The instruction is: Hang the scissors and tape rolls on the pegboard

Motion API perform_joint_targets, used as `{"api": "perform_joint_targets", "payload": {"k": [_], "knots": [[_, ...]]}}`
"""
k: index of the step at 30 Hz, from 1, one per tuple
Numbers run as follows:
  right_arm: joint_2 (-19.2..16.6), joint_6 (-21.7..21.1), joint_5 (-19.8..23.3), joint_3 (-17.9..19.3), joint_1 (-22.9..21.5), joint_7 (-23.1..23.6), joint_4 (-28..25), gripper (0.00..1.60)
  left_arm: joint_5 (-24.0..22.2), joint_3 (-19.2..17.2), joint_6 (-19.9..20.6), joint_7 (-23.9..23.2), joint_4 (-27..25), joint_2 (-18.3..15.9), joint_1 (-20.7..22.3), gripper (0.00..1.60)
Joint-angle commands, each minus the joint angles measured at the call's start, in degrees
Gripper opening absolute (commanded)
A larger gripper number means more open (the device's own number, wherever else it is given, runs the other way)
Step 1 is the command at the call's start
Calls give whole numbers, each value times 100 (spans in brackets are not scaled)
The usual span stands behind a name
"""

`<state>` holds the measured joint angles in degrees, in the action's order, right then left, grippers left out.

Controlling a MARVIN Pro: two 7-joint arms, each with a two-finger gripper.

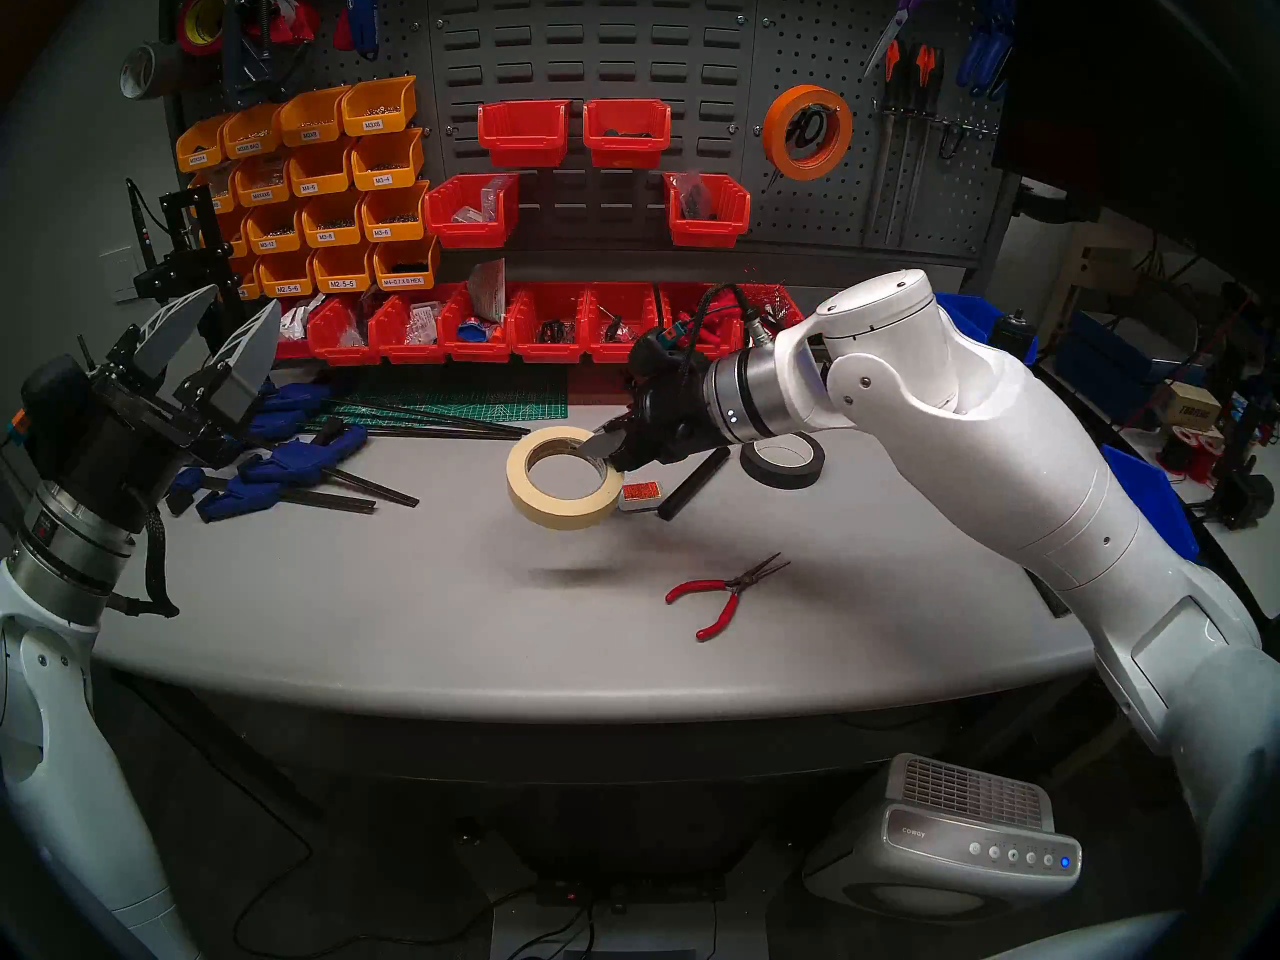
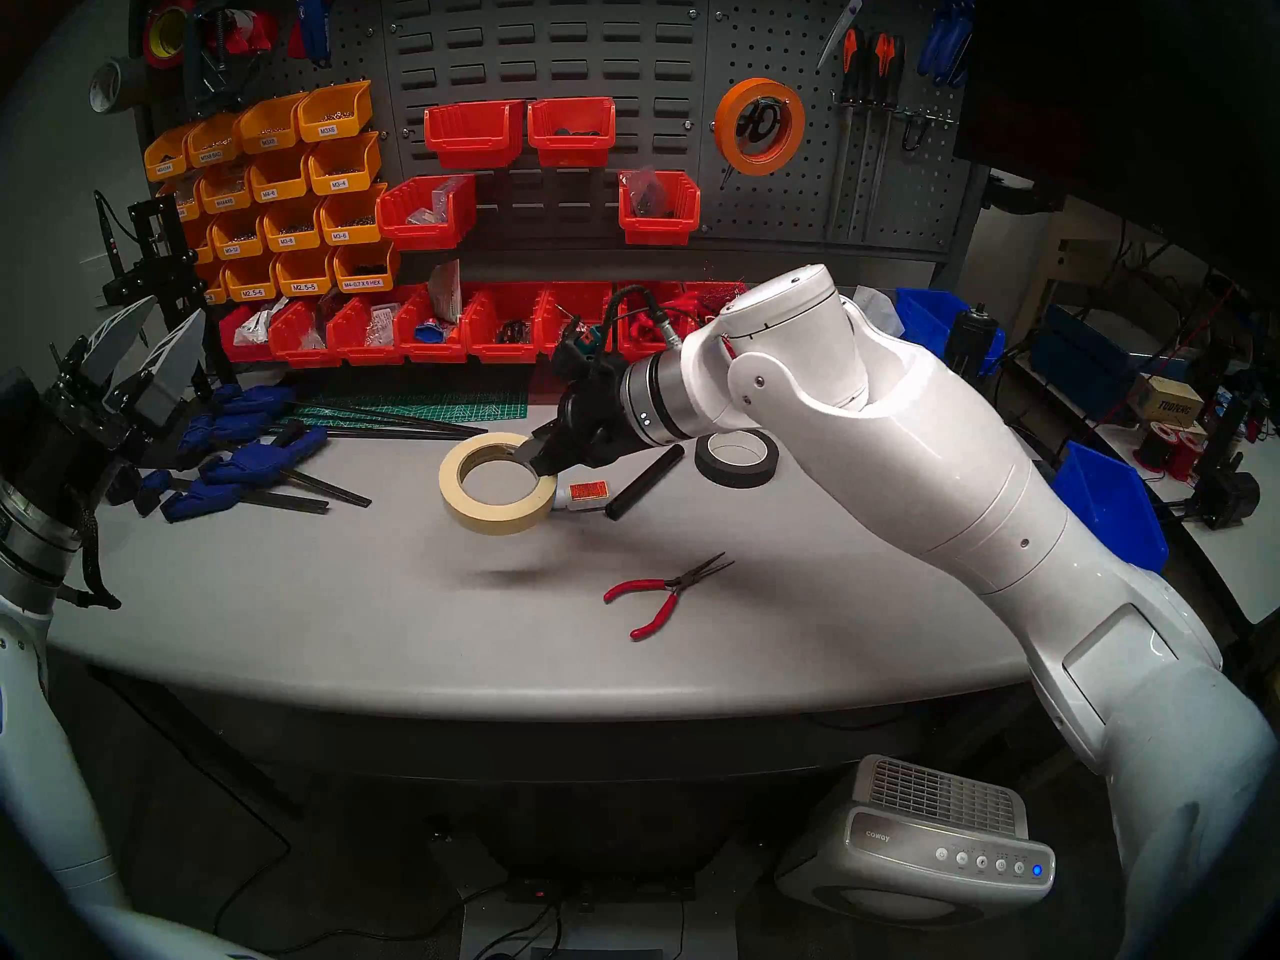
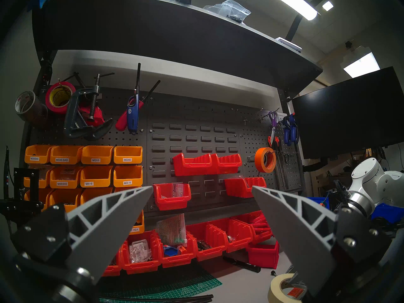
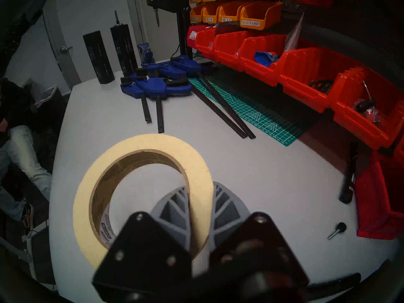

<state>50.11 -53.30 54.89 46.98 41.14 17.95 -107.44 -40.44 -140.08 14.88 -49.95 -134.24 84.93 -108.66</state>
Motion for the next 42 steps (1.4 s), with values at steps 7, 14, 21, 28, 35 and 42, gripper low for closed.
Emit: {"api": "perform_joint_targets", "payload": {"k": [7,14,21,28,35,42], "knots": [[-1025,937,327,1510,451,-555,-801,0,-30,-5,-19,-6,-84,-15,49,160],[-1419,1363,558,1881,759,-917,-1031,0,-29,-4,-20,-7,-82,-16,49,160],[-1754,1848,709,2512,1231,-1351,-1106,0,-27,-4,-20,-8,-79,-18,48,160],[-1991,2319,806,3072,1691,-1843,-1110,0,-25,-3,-20,-9,-75,-20,46,160],[-2031,2806,901,3684,2178,-2389,-1031,0,-25,-3,-20,-9,-75,-20,47,160],[-1787,3351,931,4353,2778,-2968,-1037,0,-28,-4,-20,-8,-80,-19,50,160]]}}
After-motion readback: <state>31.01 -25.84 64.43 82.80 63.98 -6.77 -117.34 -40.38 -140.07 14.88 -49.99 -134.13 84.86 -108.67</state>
